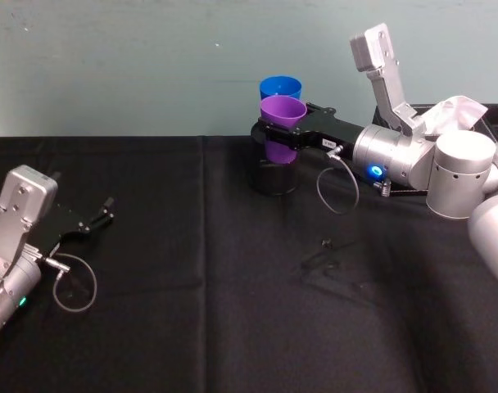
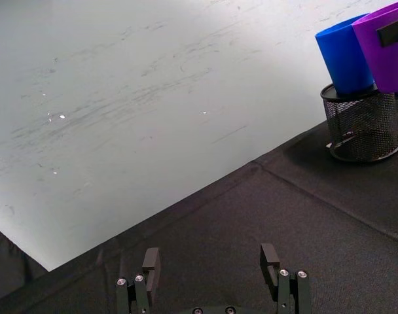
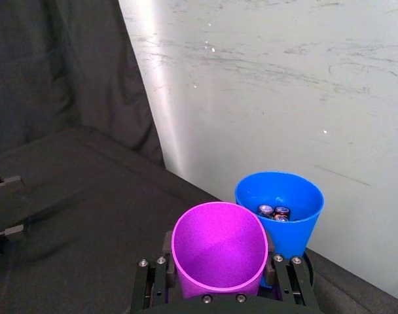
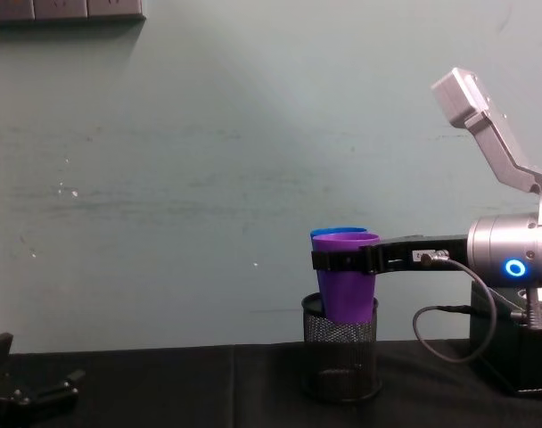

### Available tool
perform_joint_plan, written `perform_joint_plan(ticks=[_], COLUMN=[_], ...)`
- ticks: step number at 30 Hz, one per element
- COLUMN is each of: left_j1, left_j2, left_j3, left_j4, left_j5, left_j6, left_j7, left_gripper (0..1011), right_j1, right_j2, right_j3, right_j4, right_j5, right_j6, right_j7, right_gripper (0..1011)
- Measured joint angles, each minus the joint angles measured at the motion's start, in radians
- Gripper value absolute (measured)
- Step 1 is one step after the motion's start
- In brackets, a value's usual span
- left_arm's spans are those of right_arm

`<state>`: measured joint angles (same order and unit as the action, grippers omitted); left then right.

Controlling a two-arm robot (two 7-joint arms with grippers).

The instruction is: Pick up one cup with a gripper and tap it against the other cup.

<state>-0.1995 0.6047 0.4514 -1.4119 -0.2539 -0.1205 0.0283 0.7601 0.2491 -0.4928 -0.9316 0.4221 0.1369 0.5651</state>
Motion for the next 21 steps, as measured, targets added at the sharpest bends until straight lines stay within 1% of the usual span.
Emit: perform_joint_plan(ticks=[21], left_j1=[0.0], left_j2=[0.0], left_j3=[0.0], left_j4=[0.0], left_j5=[0.0], left_j6=[0.0], left_j7=[0.0], left_gripper=[1000], right_j1=[-0.001], right_j2=[0.001], right_j3=[0.0], right_j4=[-0.002], right_j5=[0.0], right_j6=[0.0], right_j7=[0.0], right_gripper=[724])
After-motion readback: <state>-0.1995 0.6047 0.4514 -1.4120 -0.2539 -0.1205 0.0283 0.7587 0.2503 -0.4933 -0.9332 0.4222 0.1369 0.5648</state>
